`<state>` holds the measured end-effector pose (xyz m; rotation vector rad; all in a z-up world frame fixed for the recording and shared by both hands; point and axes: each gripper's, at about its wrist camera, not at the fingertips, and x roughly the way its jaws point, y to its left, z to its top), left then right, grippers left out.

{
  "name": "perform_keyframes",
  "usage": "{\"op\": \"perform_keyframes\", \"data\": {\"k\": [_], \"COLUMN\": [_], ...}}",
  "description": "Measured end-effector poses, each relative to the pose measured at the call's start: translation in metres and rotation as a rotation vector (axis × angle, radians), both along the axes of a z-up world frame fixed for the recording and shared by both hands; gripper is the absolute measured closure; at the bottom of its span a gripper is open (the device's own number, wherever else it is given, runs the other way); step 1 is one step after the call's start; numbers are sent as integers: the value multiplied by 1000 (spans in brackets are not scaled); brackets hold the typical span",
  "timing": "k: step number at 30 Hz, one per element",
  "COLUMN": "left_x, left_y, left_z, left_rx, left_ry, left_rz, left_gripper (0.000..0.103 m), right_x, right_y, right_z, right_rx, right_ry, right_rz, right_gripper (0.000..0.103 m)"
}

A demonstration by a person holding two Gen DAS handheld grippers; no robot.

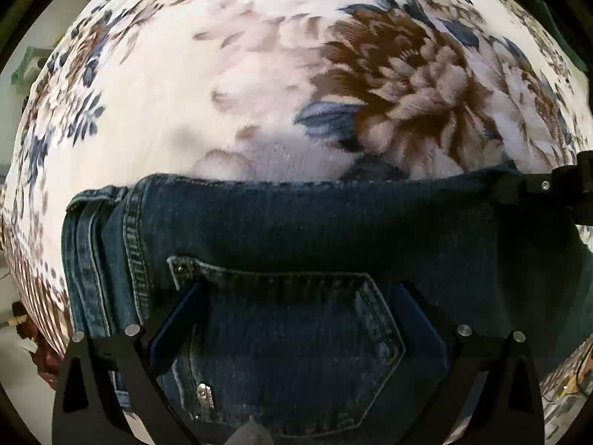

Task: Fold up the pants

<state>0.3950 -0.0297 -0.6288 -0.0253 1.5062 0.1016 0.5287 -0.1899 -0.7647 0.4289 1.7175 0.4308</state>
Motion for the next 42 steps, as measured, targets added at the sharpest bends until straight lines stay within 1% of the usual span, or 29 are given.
{"op": "perform_keyframes", "data": {"k": [2, 3, 4, 5, 6, 8, 10, 12, 13, 15, 16, 17, 18, 19, 20, 21, 22, 24, 26, 27, 28, 30, 33, 34, 36, 37, 39, 40, 42], "left_x": [-8, -10, -13, -15, -17, -21, -26, -31, -33, -37, -39, -41, -42, -45, -47, -51, -54, -58, -62, -64, -65, -65, -62, -61, -64, -61, -57, -58, -60], "left_y": [1, 3, 7, 10, 14, 19, 27, 32, 33, 34, 33, 31, 27, 27, 26, 25, 21, 15, 2, -8, -17, -39, -86, -101, -135, -148, -174, -189, -215], "left_z": [7, 7, 10, 12, 15, 16, 21, 24, 24, 26, 27, 29, 29, 33, 37, 43, 48, 58, 68, 74, 79, 86, 94, 93, 88, 84, 76, 72, 63], "left_rx": [-3, -8, -12, -13, -13, -11, -12, -12, -11, -7, -4, 2, 3, -6, -18, -34, -43, -56, -77, -92, -103, -122, -132, -124, -127, -128, -125, -126, -133], "left_ry": [2, 4, 5, 6, 8, 11, 13, 13, 13, 17, 15, 18, 22, 19, 12, 4, 0, -9, -17, -22, -27, -37, -47, -41, -20, -8, 11, 18, 33], "left_rz": [15, 19, 23, 27, 28, 38, 44, 49, 49, 45, 41, 38, 42, 51, 60, 70, 77, 81, 77, 70, 62, 39, -21, -39, -78, -94, -121, -135, -154], "left_gripper": [0, 0, 0, 0, 0, 0, 0, 0, 0, 0, 0, 0, 0, 0, 0, 0, 0, 0, 0, 0, 0, 0, 0, 0, 0, 0, 0, 0, 0], "right_x": [1, 2, 3, 3, 1, -6, -16, -17, -12, -4, -1, 0, 1, 0, -3, -10, -19, -43, -75, -95, -114, -154, -215, -235, -271, -287, -308, -320, -333], "right_y": [-1, -3, -13, -22, -26, -22, -12, -12, -21, -43, -54, -63, -73, -83, -92, -105, -119, -151, -185, -206, -220, -263, -345, -370, -420, -448, -489, -517, -553], "right_z": [19, 29, 40, 48, 52, 48, 28, 12, 0, -12, -12, -7, 3, 13, 22, 33, 42, 61, 75, 81, 84, 87, 86, 82, 72, 66, 56, 47, 38], "right_rx": [-75, -134, -177, -151, -85, 66, 174, 149, 132, 146, 151, 128, 77, 53, 64, 97, 127, 142, 120, 93, 70, 22, -32, -70, -169, -199, -199, -165, -136], "right_ry": [-76, -117, -148, -161, -146, -56, 72, 81, 94, 108, 95, 68, 23, -7, -23, -39, -56, -82, -101, -110, -117, -122, -144, -150, -166, -175, -172, -180, -209], "right_rz": [-7, -15, -38, -72, -94, -87, -59, -74, -130, -257, -319, -346, -361, -362, -371, -388, -407, -458, -513, -556, -589, -682, -872, -931, -1033, -1083, -1153, -1210, -1270], "right_gripper": [59, 56, 55, 55, 55, 55, 55, 57, 63, 67, 68, 68, 67, 67, 67, 60, 47, 36, 36, 36, 36, 36, 36, 34, 34, 34, 34, 34, 34]}}
